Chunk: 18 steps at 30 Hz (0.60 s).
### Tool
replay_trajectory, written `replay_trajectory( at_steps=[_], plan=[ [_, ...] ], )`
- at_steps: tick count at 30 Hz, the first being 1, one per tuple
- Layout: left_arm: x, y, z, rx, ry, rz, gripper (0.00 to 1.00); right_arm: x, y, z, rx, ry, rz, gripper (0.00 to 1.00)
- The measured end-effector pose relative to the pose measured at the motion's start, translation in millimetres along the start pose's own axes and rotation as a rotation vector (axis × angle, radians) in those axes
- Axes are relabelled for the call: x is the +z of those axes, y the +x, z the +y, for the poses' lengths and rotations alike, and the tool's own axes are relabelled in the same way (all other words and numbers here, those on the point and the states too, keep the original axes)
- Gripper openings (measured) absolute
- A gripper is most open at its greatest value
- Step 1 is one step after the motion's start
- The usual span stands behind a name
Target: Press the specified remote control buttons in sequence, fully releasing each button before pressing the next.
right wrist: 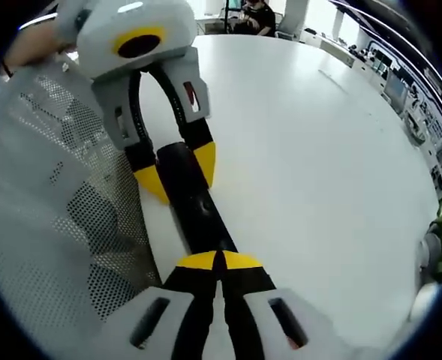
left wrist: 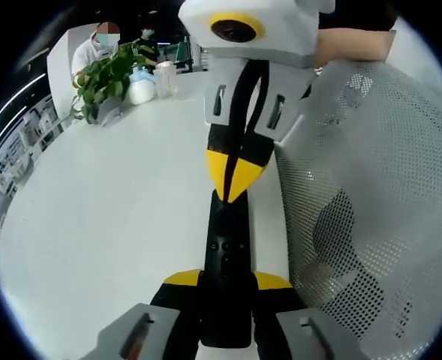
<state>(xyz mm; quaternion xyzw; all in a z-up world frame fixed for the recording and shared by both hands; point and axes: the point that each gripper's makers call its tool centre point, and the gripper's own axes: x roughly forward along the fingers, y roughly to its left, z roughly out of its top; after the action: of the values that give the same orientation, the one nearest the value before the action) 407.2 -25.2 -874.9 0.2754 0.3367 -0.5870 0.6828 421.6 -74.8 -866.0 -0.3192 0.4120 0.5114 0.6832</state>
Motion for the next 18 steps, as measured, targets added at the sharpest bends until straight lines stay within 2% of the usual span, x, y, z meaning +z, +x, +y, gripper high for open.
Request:
replay_trajectory(
  at_steps=[3,9,13,14,18],
  plan=[
    [-0.3,0.5,0.5,0.000,0.001,0.001,0.24,5.5,0.9,3.7,0.015,0.000,-0.018,0.00],
    [-0.6,1.2,1.2,0.000,0.002,0.000,0.24,4.6,1.9,3.9,0.012,-0.014,-0.012,0.01],
    [-0.7,1.3,1.3,-0.001,0.002,0.000,0.24,7.0,4.7,9.8,0.029,-0.035,-0.016,0.01],
    [-0.6,1.4,1.4,-0.001,0.002,-0.001,0.24,7.5,3.1,8.3,0.022,-0.070,-0.016,0.01],
    [-0.6,1.3,1.4,-0.001,0.002,-0.002,0.24,6.8,3.2,6.5,0.017,-0.048,-0.014,0.00]
  ],
)
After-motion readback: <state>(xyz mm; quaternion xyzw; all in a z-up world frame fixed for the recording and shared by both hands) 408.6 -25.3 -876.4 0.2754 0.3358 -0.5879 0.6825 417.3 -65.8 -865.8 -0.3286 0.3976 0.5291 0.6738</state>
